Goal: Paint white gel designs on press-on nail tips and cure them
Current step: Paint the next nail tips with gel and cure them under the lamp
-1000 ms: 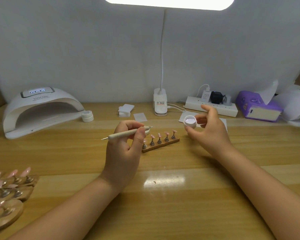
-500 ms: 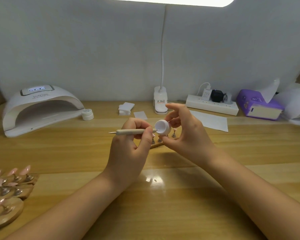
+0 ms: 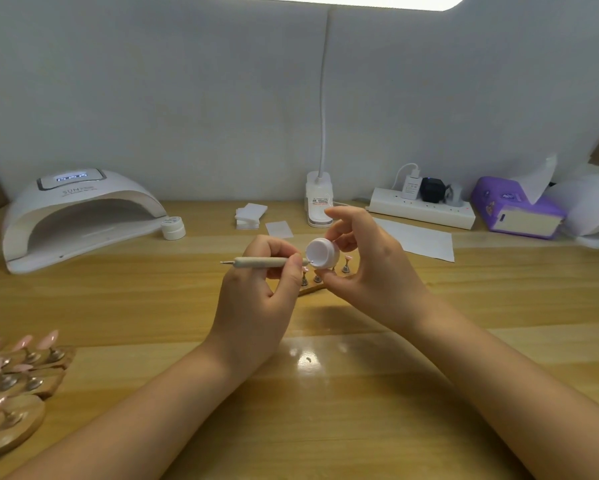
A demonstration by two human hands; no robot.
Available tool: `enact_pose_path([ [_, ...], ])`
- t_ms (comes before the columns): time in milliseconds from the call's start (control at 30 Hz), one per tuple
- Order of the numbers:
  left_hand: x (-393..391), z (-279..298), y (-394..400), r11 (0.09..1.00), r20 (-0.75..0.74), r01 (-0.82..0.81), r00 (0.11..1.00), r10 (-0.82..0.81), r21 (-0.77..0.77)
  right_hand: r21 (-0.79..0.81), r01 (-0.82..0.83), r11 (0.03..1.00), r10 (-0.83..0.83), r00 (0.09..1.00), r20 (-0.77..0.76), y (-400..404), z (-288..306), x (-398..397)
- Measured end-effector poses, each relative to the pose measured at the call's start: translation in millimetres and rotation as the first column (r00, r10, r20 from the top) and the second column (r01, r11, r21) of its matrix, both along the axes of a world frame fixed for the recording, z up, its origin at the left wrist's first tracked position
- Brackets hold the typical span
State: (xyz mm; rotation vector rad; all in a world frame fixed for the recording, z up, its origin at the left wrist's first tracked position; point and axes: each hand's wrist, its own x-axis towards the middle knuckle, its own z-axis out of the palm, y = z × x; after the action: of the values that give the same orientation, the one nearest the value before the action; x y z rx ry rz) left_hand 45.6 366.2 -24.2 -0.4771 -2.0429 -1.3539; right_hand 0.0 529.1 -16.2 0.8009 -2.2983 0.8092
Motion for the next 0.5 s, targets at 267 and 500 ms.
enact_pose_path([
  [267,-0.6,-1.2,-0.6,1.0,-0.001,0.004,1.0,-0.004,-0.016,0.001,-0.014,1.0,0.014,1.0,-0.009,0.1,1.3,1.2],
  [500,1.0,0.0,-0.1,1.0,-0.016,0.003,1.0,-0.003,0.01,-0.005,-0.005,1.0,0.005,1.0,-0.005,-0.1,1.0,0.7],
])
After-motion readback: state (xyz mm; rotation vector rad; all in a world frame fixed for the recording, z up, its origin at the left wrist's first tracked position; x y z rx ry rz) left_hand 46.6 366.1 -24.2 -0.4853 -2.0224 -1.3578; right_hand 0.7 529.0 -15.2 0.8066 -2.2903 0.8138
